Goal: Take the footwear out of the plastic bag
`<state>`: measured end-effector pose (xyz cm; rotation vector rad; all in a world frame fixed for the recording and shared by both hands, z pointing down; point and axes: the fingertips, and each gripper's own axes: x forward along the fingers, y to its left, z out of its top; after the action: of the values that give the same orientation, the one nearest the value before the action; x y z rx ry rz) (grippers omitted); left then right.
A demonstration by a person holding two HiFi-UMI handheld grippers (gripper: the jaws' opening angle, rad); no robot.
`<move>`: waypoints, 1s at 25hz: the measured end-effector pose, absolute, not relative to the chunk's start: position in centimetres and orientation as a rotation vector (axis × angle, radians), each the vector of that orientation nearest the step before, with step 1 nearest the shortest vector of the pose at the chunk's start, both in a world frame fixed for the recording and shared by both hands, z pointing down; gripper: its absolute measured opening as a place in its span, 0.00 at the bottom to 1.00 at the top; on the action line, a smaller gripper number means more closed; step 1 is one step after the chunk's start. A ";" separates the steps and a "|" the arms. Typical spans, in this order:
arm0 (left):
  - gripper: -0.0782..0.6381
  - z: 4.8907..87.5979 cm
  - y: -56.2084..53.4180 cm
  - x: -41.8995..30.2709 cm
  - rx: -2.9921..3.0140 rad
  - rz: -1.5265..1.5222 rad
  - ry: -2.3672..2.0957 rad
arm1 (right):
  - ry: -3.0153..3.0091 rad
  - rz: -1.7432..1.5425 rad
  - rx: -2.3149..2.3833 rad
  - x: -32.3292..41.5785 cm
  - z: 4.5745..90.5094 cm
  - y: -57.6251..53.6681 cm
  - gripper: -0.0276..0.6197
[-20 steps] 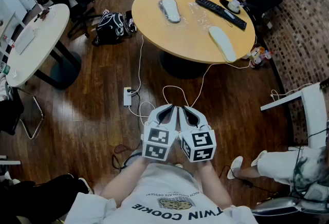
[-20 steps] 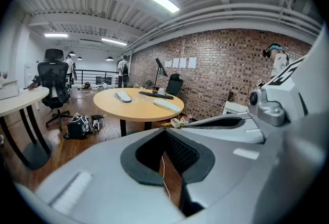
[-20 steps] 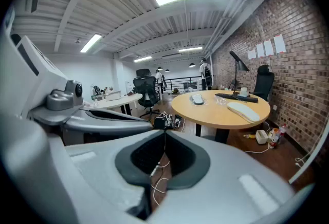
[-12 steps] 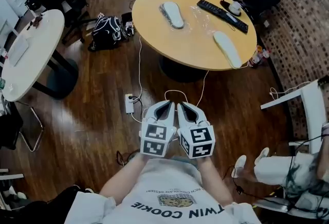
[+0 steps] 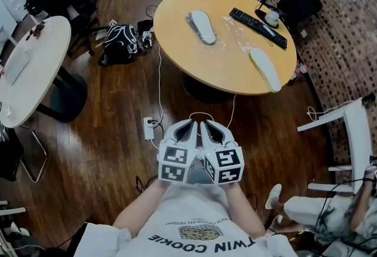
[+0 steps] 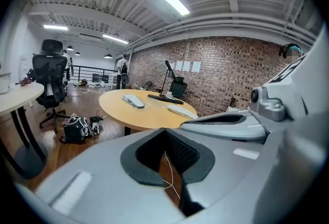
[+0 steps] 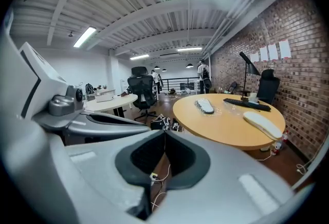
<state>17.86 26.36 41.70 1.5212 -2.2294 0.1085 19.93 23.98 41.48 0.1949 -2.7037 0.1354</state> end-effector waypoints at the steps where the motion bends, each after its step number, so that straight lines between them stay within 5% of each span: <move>1: 0.11 41.9 26.2 17.3 1.518 0.108 -2.230 | -2.702 0.141 0.193 19.4 41.8 23.8 0.05; 25: 0.11 42.9 4.8 0.5 1.494 0.321 -2.162 | -2.721 0.334 0.154 2.2 42.8 3.1 0.05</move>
<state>0.55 4.78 42.86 1.4943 -2.1624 0.3213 2.22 3.06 42.78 0.1544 -2.7212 0.3340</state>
